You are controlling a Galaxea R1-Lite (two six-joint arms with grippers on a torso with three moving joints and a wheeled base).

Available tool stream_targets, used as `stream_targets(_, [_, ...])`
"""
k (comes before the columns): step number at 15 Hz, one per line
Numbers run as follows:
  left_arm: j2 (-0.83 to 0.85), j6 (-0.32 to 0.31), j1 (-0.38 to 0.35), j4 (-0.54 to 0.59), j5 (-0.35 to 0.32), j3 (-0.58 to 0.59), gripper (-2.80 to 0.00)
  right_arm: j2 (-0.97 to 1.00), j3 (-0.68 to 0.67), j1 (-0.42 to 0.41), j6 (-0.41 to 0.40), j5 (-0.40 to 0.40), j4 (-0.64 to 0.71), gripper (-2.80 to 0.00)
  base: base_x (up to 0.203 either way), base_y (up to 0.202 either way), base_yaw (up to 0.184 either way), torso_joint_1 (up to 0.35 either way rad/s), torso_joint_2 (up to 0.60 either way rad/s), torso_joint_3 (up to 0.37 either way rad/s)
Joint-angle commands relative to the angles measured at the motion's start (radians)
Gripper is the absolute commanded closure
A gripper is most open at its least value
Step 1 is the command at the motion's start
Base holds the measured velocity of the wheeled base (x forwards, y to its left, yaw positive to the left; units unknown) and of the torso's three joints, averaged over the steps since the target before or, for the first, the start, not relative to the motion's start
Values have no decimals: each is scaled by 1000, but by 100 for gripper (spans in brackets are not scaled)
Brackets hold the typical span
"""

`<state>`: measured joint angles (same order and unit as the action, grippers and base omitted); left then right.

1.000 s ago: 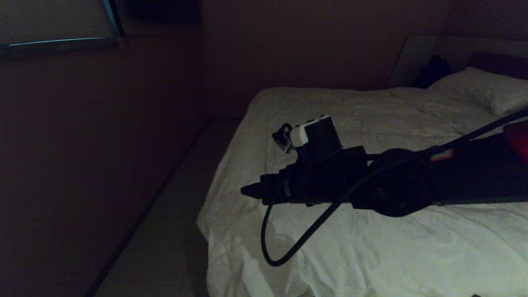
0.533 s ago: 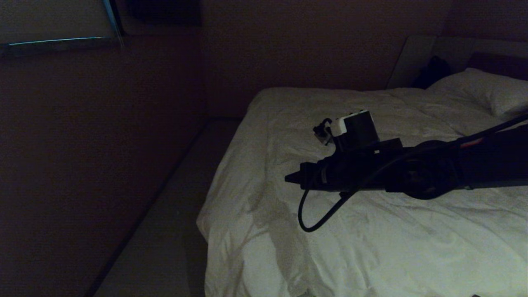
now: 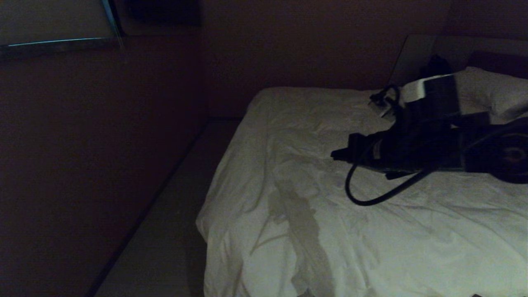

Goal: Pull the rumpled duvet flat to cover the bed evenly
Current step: Flatten the corners of the folded blanket

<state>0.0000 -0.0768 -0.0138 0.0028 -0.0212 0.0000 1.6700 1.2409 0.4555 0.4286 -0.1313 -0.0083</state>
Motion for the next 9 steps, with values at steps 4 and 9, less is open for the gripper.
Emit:
stream_targets(4, [0,0,0,0,0,0,0,-557,-186,-153,-42,34,143,0,0,0,0,0,0,0])
stream_targets(9, [0,0,0,0,0,0,0,-810,-376,-232,-95,154,193,0,0,0,0,0,0,0])
